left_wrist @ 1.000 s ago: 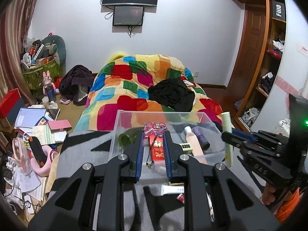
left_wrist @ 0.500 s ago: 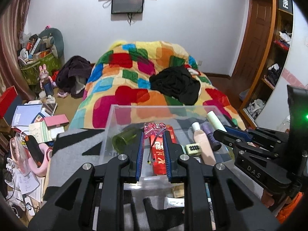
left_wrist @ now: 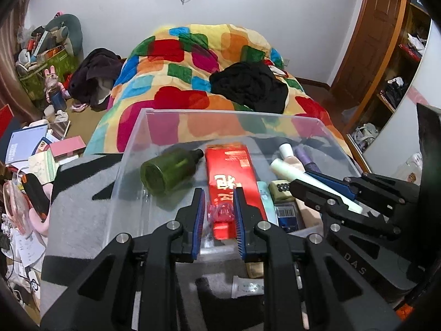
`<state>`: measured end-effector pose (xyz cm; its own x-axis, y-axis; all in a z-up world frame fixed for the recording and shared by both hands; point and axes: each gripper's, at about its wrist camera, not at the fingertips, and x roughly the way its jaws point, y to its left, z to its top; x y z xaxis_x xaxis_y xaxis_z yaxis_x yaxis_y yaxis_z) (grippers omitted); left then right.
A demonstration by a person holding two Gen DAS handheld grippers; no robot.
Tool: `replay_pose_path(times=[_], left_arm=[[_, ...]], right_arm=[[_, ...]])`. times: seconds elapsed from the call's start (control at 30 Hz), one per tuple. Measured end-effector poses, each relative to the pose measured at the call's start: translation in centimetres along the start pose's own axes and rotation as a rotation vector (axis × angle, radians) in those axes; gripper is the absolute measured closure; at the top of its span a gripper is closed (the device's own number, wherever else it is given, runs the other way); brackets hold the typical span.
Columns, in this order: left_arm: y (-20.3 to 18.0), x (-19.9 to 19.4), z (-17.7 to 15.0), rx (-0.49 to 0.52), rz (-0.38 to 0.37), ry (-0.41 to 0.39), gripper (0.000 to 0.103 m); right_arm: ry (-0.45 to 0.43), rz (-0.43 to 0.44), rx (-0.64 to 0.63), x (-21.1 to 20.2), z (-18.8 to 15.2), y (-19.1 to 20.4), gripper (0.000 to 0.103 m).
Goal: Organize objects
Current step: 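Drop the pink keychain into the clear box with the left while the right drops the green tube, then grasp the beige red-capped tube with the left gripper while the right grasps the white pen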
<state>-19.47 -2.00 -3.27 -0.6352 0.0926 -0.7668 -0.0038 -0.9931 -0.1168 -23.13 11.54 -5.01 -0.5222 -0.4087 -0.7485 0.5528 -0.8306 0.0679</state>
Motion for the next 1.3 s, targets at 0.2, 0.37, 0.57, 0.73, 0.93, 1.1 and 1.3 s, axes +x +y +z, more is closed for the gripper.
replay_pose_path(times=[0.2, 0.37, 0.57, 0.73, 0.93, 1.1, 1.3], left_arm=[[-0.7, -1.9, -0.3, 0.021, -0.001, -0.036, 0.082], [-1.1, -3.9, -1.3, 0.028, 0.001, -0.077, 0.061], [-1.7, -5.3, -3.4, 0.025, -0.017, -0.074, 0.053], [-3.1, -4.5, -5.9, 0.046, -0.024, -0.022, 0.052], [-4.4, -2.0, -8.6, 0.033, -0.064, 0.079, 0.048], [-5.8, -1.2, -10.7, 0.079, -0.031, 0.092, 0.046], [-5.4, -2.5, -12.3, 0.108, 0.002, 0.071, 0.046]], right_arm=[[-0.032, -0.008, -0.008, -1.8, -0.1, 0.1, 0.072], [-0.08, -0.023, -0.004, -4.5, -1.1, 0.1, 0.059], [-0.099, -0.028, 0.021, -6.9, -3.4, -0.5, 0.058], [-0.076, -0.036, 0.036, -7.8, -6.3, -0.7, 0.057], [-0.015, 0.003, 0.088, -7.7, -9.8, -0.8, 0.057], [0.015, 0.035, 0.125, -7.6, -11.8, -0.7, 0.057], [0.008, 0.067, 0.105, -7.7, -12.0, 0.9, 0.055]])
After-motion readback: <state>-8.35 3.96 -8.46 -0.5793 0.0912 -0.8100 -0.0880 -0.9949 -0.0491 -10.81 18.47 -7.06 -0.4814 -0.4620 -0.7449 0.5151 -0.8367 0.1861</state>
